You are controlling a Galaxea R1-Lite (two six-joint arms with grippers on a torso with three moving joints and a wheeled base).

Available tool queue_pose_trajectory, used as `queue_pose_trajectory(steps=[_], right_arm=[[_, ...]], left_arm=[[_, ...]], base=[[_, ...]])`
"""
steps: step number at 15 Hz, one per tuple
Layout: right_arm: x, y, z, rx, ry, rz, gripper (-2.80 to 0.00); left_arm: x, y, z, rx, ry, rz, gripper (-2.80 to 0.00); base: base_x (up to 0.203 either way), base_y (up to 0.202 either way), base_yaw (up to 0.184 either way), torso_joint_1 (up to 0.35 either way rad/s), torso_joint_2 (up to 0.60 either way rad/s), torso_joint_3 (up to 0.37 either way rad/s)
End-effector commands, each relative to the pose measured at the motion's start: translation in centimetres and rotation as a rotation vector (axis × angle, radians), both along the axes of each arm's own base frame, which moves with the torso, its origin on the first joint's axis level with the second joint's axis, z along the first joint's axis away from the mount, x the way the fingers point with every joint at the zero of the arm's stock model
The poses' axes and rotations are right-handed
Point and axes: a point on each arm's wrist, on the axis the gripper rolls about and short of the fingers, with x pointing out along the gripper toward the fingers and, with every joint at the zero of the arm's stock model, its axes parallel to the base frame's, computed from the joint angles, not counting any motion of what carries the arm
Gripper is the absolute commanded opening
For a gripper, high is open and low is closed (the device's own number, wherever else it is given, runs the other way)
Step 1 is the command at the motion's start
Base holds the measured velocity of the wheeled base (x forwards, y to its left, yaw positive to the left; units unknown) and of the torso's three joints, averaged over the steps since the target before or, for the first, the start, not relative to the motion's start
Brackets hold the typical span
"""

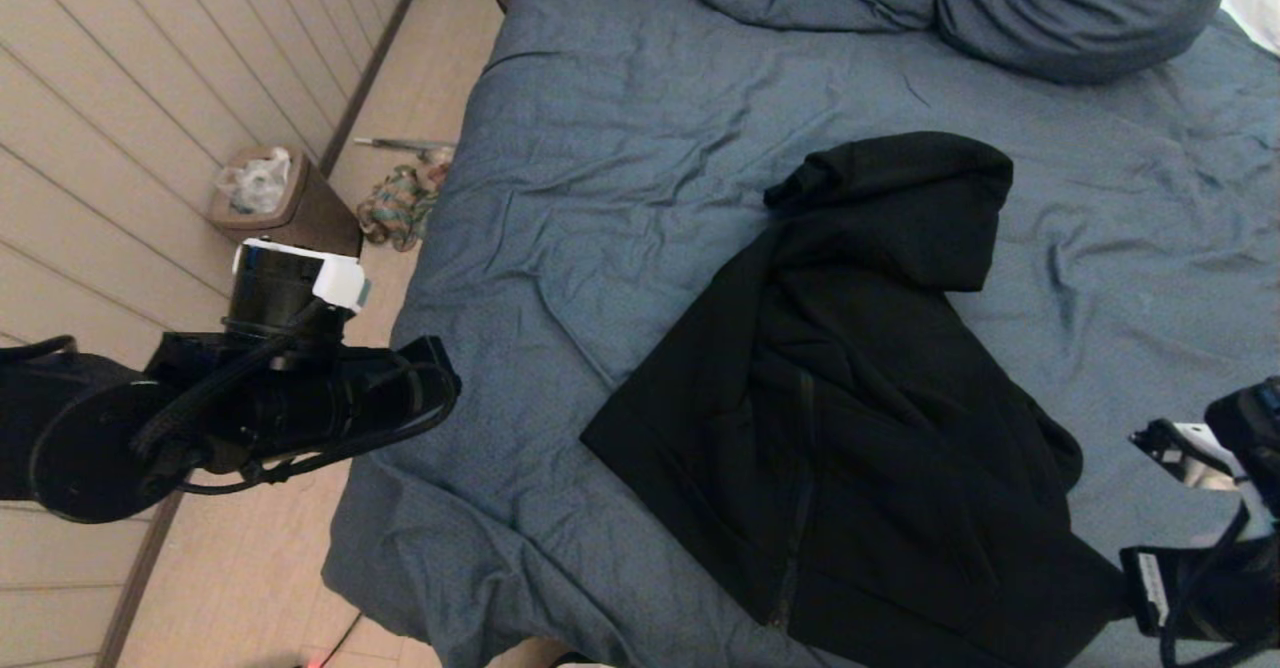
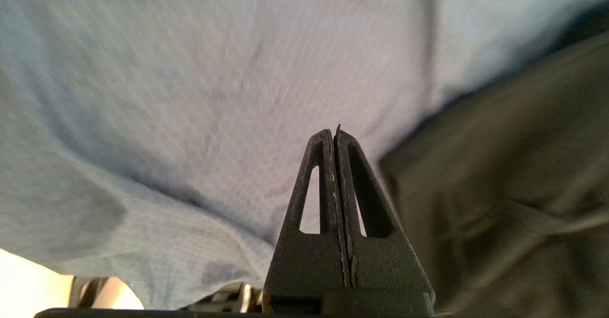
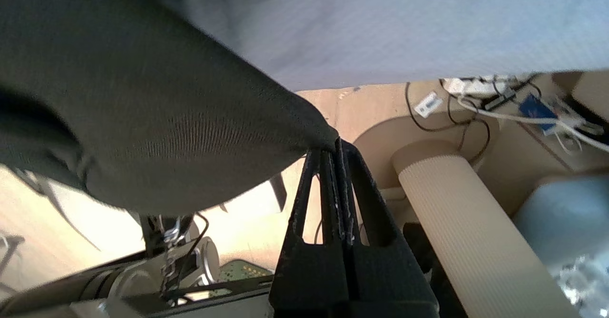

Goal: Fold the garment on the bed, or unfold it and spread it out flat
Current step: Unfold the black sweatshirt

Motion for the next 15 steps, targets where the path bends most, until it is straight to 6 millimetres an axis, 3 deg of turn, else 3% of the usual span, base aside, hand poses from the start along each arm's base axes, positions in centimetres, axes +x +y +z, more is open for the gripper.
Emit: queue_pose_trajectory(steps=[1, 3, 6, 7, 10, 15], right_arm=[[0.5, -1.0, -0.1, -0.002, 0.013, -0.04, -2.8], [1.3, -1.9, 0.1, -0.01, -0.018, -0.049, -2.8], [1.7, -1.8, 0.4, 0.001, -0.036, -0.037, -2.8], [1.8, -1.8, 0.7, 0.001, -0.048, -0.035, -2.8], [2.1, -1.8, 1.5, -0.002, -0.076, -0.027, -2.8], [2.0, -1.8, 1.6, -0.001, -0.081, -0.026, -2.8]], left_arm=[[1.0, -1.3, -2.4, 0.03, 0.068, -0.023, -2.8], [0.6, -3.5, -3.1, 0.038, 0.087, -0.095, -2.8], [0.1, -8.2, -3.5, 0.048, 0.087, -0.215, -2.8], [-0.3, -9.4, -3.5, 0.057, 0.096, -0.249, 0.0], [-0.1, -12.2, -5.2, 0.091, 0.127, -0.304, 0.0], [1.7, -14.6, -8.3, 0.168, 0.102, -0.326, 0.0]], base=[[0.0, 0.0, 0.0, 0.0, 0.0, 0.0], [0.0, 0.0, 0.0, 0.0, 0.0, 0.0], [0.0, 0.0, 0.0, 0.0, 0.0, 0.0], [0.0, 0.0, 0.0, 0.0, 0.0, 0.0], [0.0, 0.0, 0.0, 0.0, 0.0, 0.0], [0.0, 0.0, 0.0, 0.0, 0.0, 0.0]])
